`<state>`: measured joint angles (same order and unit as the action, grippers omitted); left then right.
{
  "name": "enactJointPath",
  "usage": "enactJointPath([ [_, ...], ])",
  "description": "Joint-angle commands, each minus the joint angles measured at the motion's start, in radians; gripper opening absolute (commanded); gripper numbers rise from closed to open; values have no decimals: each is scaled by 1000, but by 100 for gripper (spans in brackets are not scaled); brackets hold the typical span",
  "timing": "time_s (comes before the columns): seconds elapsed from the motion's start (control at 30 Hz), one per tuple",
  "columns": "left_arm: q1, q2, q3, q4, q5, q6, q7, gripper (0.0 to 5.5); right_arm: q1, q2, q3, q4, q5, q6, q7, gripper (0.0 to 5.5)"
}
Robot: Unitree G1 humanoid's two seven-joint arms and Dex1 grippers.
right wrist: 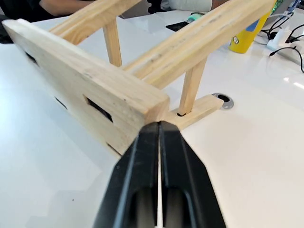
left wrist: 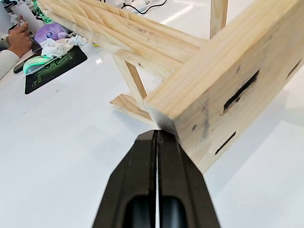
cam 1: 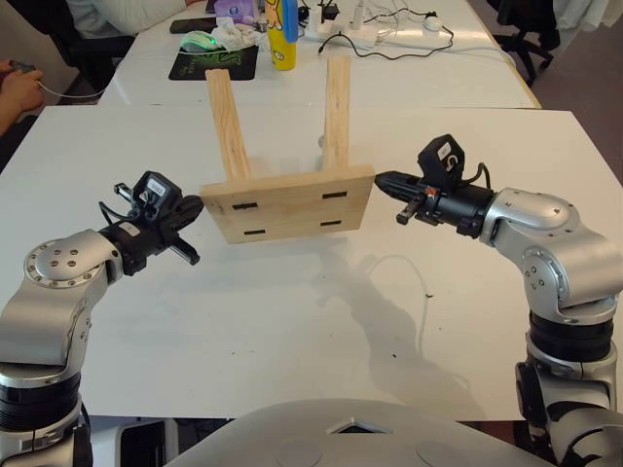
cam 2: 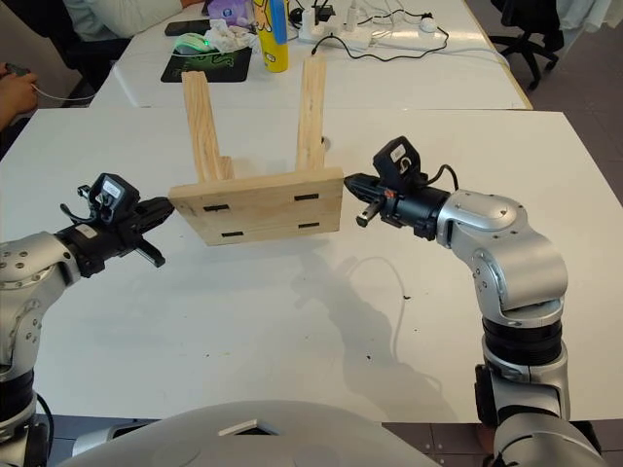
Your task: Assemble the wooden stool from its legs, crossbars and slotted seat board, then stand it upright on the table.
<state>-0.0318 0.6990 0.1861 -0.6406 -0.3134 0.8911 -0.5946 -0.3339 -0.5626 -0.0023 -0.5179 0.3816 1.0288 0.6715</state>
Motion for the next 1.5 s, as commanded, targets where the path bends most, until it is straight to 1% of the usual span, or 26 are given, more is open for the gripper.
enactJointPath([
  [0.03, -27, -13, -41, -40, -65, -56, -55, 1, 30, -1, 65, 12, 40, -82, 70, 0],
  [0.2, -12, 8, -31, 1, -37, -79, -59, 1, 56, -37, 73, 56, 15, -136, 74, 0],
  [0.33, 3, 33, -24, 135, 33, -133, -36, 1, 52, -66, 84, 91, -10, -176, 78, 0],
  [0.53, 63, 38, -72, 250, 121, -229, -13, 1, 65, -77, 125, 153, -54, -228, 68, 0],
  [0.67, 92, 25, -100, 283, 149, -263, -10, 1, 88, -80, 176, 253, -135, -291, 38, 0],
  [0.8, 90, -10, -136, 338, 174, -302, 10, 1, 103, -32, 233, 330, -191, -356, 15, 0],
  [0.9, 65, -50, -190, 406, 202, -338, 28, 1, 98, 14, 268, 390, -228, -396, -12, 0],
  [1.1, 62, -92, -242, 431, 225, -359, 43, 1, 59, 83, 296, 481, -274, -441, -36, 0],
  [1.5, 54, -103, -266, 503, 265, -411, 50, 1, 74, 110, 317, 469, -303, -445, -24, 0],
])
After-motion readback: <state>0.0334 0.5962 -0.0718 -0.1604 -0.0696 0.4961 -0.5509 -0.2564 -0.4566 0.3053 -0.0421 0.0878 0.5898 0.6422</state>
